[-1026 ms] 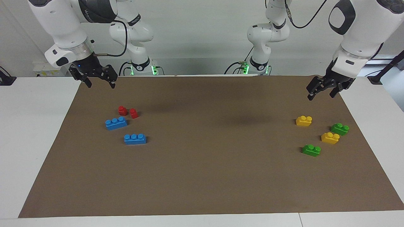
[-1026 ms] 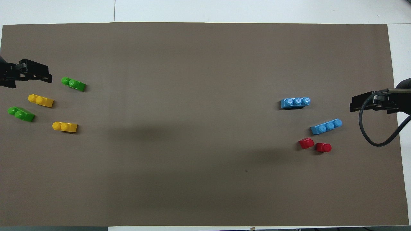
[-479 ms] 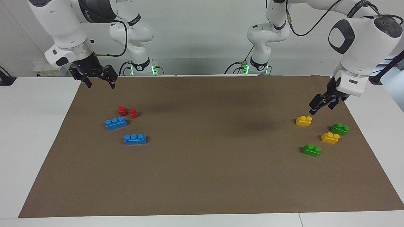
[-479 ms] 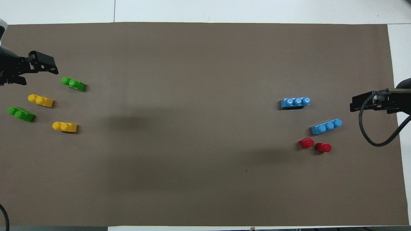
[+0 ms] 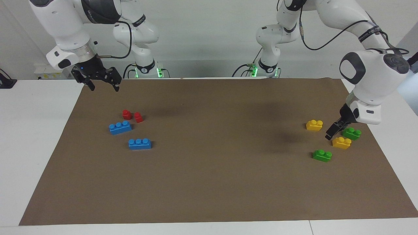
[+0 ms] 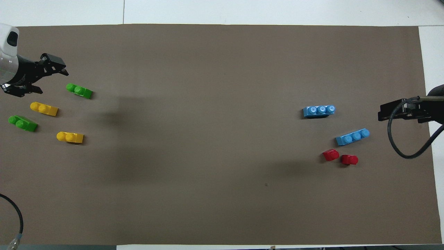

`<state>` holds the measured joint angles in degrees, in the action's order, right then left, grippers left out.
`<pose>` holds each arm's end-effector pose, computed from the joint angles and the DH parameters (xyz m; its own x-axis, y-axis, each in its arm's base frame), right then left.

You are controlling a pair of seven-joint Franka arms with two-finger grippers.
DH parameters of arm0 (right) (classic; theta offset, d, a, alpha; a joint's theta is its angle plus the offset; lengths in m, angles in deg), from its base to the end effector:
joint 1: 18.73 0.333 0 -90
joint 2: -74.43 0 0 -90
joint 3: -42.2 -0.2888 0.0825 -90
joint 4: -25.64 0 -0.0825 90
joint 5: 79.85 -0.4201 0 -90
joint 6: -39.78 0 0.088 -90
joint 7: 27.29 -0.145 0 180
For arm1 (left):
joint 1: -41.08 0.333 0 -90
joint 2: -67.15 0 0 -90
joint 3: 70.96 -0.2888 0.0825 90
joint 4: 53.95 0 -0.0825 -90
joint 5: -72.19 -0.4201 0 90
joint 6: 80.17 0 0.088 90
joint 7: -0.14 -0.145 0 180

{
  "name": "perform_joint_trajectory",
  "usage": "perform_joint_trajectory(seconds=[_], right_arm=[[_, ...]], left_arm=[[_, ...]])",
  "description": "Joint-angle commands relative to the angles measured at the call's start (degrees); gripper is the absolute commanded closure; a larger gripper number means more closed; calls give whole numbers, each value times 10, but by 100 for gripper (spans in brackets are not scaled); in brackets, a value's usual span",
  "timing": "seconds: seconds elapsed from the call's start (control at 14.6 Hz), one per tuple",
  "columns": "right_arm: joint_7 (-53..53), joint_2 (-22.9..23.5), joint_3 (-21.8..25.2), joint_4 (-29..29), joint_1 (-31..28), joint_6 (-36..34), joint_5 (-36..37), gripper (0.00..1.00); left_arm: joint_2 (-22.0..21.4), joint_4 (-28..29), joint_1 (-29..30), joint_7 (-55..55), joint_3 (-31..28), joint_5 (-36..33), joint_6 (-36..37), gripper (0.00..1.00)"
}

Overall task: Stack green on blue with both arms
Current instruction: 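Reach the left gripper to the green brick while the right gripper reaches the blue brick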

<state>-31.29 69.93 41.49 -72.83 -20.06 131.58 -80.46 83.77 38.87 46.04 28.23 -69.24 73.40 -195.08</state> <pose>0.5668 -0.0044 0.5324 0.9960 -0.0809 -0.0385 -0.0813 -0.9967 -0.0070 0.6856 0.0382 0.3883 0.8457 0.5290 0.0706 0.5248 -0.8484 0.0700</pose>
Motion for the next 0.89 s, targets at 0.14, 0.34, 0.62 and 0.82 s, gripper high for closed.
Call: perform_joint_trajectory(seconds=[0.14,0.34,0.62,0.82], right_arm=[[-183,-8,-1,-24,-9,57,1,0],[-364,-2,1,-40,-31,74,-18,0],[-552,73,3,-37,-89,120,-147,0],[-558,133,3,-35,-114,152,-225,0]], left_arm=[[48,3,9,174,-1,9,-58,0],[70,3,9,274,-1,9,-103,0],[95,4,18,275,-1,9,-137,0],[111,7,22,280,-1,9,-149,0]])
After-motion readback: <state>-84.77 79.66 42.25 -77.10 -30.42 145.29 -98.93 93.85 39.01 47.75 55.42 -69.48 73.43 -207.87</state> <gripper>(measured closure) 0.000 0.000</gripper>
